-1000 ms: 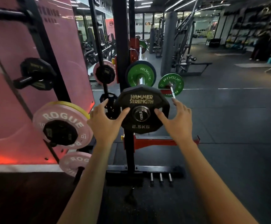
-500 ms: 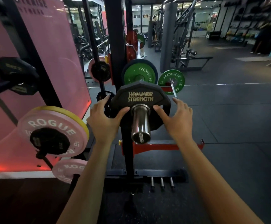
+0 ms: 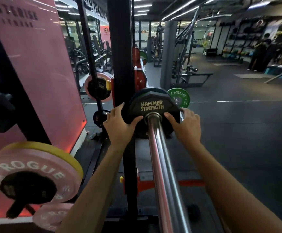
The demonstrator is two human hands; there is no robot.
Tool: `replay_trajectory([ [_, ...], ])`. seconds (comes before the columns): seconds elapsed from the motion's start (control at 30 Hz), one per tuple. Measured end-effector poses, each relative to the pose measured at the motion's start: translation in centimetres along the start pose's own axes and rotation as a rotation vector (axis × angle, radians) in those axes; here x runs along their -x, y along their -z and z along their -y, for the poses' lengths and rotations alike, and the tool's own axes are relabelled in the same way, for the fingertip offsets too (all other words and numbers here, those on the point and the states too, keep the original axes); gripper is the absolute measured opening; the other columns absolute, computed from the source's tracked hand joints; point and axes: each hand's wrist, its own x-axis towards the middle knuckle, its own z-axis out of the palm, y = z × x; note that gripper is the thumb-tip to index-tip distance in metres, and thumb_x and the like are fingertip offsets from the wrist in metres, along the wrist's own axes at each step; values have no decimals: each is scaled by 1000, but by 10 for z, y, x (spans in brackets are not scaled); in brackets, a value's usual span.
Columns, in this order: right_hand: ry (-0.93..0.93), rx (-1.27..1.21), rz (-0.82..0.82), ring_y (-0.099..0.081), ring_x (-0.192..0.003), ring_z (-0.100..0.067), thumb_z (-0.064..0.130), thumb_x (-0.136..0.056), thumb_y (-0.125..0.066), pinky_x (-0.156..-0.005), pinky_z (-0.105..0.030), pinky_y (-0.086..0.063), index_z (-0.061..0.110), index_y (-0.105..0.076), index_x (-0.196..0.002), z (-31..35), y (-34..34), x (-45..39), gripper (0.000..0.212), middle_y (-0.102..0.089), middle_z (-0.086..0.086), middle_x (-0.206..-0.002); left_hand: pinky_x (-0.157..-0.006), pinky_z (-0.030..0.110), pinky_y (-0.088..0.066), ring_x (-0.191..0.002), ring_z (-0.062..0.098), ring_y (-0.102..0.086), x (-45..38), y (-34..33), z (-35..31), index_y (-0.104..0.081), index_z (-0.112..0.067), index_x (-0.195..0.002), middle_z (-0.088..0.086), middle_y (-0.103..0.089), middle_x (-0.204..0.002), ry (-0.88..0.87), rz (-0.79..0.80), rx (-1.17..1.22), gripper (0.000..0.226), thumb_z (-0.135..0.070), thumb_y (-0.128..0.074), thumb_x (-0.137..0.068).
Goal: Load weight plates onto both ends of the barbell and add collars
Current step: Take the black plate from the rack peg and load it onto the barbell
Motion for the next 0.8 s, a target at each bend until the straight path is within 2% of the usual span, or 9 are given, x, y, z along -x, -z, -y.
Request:
replay_trajectory([
  [0.13,43,39,-2,-48,-116,-32,73,-78,-56,-93,-46,-45,15,-57,-127,-5,-15,-25,76,-61,-8,-126,-104,52,-38,-128,25,-45,-19,-18,8,-45,-21,-141,2,-52,-138,8,10,69,88,-66,-74,-72],
  [0.27,61,48,-29,-49,-117,-30,73,-77,-59,-92,-46,-46,16,-54,-130,-8,-16,-28,78,-61,-6,-125,-103,52,-39,-128,25,-45,-22,-19,13,-43,-22,-141,2,-50,-138,-12,28,77,88,-64,-75,-71],
  [0.37,58,57,-50,-49,-115,-30,75,-75,-59,-90,-46,-47,15,-54,-130,-4,-12,-26,81,-61,-6,-124,-103,50,-36,-129,25,-44,-18,-15,7,-42,-22,-142,4,-50,-138,39,43,67,90,-65,-76,-70],
  [0.47,60,84,-47,-50,-113,-30,71,-79,-59,-88,-46,-47,14,-52,-132,6,-5,-18,78,-62,-7,-123,-104,56,-38,-129,28,-45,-9,-8,0,-44,-17,-140,6,-52,-138,119,33,55,90,-64,-77,-70],
  [0.53,83,96,-32,-49,-112,-31,67,-82,-59,-89,-45,-46,15,-49,-135,10,3,-11,75,-61,-8,-123,-102,58,-40,-128,28,-46,-2,2,-6,-46,-17,-139,7,-54,-137,119,24,48,84,-61,-75,-74],
  [0.67,209,113,-26,-52,-112,-31,56,-88,-57,-89,-45,-48,18,-53,-134,11,23,10,59,-63,-8,-123,-103,55,-40,-123,24,-50,16,32,-19,-49,-22,-135,2,-55,-134,7,-3,65,71,-62,-68,-80],
  [0.8,277,146,-30,-52,-113,-29,56,-89,-54,-89,-44,-48,19,-56,-132,11,49,39,57,-65,-5,-121,-107,49,-36,-123,24,-48,48,54,-32,-51,-25,-133,0,-56,-133,12,18,45,64,-59,-66,-81],
])
